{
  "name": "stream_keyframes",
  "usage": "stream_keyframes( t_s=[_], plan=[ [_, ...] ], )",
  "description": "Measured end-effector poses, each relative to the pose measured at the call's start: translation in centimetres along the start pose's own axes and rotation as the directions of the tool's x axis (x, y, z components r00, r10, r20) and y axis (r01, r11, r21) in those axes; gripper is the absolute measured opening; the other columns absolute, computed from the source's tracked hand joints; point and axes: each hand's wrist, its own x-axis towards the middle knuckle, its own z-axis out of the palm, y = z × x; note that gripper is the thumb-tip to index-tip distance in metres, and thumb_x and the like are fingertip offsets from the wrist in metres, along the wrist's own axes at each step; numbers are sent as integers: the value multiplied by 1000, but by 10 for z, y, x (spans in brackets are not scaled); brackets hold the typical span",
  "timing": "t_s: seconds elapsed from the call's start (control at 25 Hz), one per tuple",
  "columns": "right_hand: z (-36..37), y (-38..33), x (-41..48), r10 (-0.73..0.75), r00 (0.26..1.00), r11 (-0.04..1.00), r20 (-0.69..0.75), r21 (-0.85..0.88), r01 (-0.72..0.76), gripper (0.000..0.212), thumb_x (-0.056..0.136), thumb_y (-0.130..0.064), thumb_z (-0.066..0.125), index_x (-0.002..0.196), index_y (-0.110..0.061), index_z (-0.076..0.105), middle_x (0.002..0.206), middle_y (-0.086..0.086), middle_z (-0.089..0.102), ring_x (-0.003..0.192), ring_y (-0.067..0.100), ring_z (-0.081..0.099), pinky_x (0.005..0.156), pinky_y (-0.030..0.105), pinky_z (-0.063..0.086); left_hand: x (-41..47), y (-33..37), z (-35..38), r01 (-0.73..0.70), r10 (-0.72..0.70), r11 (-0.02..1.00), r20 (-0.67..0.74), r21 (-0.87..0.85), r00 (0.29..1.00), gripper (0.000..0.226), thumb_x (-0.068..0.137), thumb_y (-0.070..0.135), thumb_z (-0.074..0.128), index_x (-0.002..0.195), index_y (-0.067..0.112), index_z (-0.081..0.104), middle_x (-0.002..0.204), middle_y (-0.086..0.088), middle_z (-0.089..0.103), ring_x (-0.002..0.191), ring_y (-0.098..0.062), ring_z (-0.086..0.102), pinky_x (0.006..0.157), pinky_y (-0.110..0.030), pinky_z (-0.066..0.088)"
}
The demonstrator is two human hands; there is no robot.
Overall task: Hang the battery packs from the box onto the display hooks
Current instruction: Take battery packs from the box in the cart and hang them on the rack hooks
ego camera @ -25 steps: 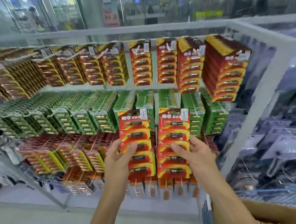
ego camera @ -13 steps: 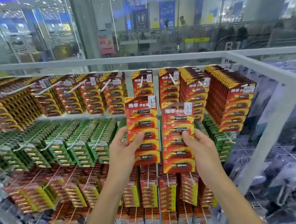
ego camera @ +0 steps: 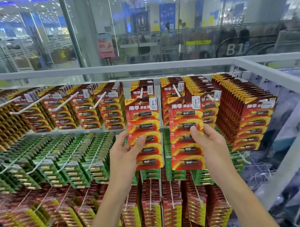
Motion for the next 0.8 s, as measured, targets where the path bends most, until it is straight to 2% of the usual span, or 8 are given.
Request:
stream_keyframes(
  t_s=[0.04,0.12,0.4,0.52,0.56,0.68,0.72,0.8],
  plan=[
    [2,2,3,-6,1000,1000,-12,-20,5,69,94,-44,66,155,-25,42,152,-17,46,140,1,45,115,29,39,4,-2,-1,4,-4,1000,-1,-1,1000,36,94,24,71,129,24,64,108,-5,80,93,-28,79,71,-42,66],
    [4,4,9,-21,998,1000,-67,-24,20,78,95,-45,65,161,-21,30,149,-20,38,141,2,35,115,31,30,10,-5,-4,5,-5,1000,4,-5,1000,34,93,24,71,126,24,65,107,-5,80,91,-28,79,69,-41,66],
    [10,11,17,-43,995,999,-87,-6,42,82,93,-49,66,161,-21,30,158,-13,38,148,11,37,123,40,31,21,-10,-12,34,-34,999,21,3,999,36,93,25,71,129,20,65,105,-8,80,89,-32,79,71,-47,65],
    [14,12,19,-28,998,999,-64,-22,26,98,79,-70,74,158,-25,38,159,-9,44,146,16,43,121,50,35,29,-11,-11,41,-41,999,27,11,999,36,94,23,71,129,19,65,104,-8,80,89,-32,79,68,-44,65],
    [16,13,22,-34,997,999,-75,-20,33,99,77,-71,74,157,-25,40,157,-10,47,145,16,44,120,49,37,32,-12,-9,46,-46,999,26,6,999,35,94,23,71,128,20,65,105,-7,80,90,-31,79,68,-43,65],
    [21,10,32,29,994,1000,-103,1,-29,66,97,-45,65,153,-20,45,134,-23,54,126,6,55,105,31,44,47,-15,-6,71,-71,997,17,-9,997,43,85,34,76,126,24,67,114,0,78,101,-27,77,81,-49,64],
    [24,11,37,25,994,1000,-107,6,-25,56,97,-45,66,146,-21,53,128,-21,62,118,7,62,101,35,51,54,-17,-5,82,-82,997,9,-10,997,51,80,40,78,128,24,67,118,1,77,105,-25,75,86,-52,62],
    [25,18,52,36,991,999,-128,-1,-37,68,86,-62,72,140,-23,59,135,-10,66,123,19,64,106,52,51,67,-21,-3,91,-91,996,-10,-19,996,68,72,48,82,133,23,64,123,2,75,109,-24,74,91,-54,60]
  ],
)
